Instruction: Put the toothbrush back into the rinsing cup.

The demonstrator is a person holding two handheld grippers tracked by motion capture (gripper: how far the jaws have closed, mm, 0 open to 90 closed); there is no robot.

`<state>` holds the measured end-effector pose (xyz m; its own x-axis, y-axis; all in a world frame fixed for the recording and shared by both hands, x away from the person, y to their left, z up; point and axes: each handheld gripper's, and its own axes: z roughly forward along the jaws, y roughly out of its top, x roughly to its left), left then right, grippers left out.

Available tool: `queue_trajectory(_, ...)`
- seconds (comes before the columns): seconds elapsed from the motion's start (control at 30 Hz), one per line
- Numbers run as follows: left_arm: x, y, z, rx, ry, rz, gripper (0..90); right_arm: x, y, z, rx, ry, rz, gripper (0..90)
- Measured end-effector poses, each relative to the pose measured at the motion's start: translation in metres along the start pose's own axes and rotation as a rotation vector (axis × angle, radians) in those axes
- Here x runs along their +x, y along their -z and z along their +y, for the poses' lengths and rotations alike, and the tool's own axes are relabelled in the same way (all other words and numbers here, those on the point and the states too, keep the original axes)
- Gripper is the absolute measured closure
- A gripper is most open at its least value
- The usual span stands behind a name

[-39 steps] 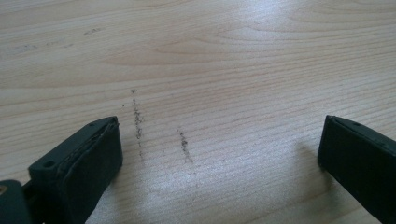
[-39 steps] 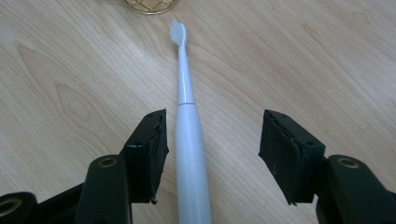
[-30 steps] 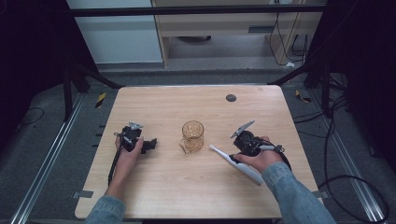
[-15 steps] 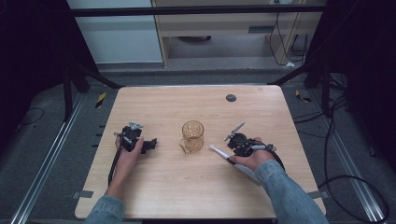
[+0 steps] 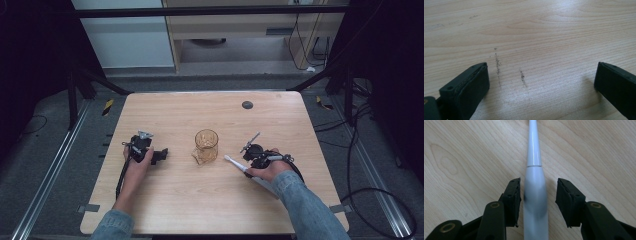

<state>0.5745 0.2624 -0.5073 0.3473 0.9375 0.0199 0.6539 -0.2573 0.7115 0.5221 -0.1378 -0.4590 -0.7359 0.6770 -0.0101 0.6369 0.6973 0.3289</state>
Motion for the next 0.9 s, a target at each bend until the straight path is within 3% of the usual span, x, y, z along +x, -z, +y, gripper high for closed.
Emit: queue_trajectory(0.9,0.0001,-0.0003,0.0003,-0.001,0.002,0.0,0.0,-0.0022,-0.0082,-0.0005,0.038,-0.01,0.017,60.7)
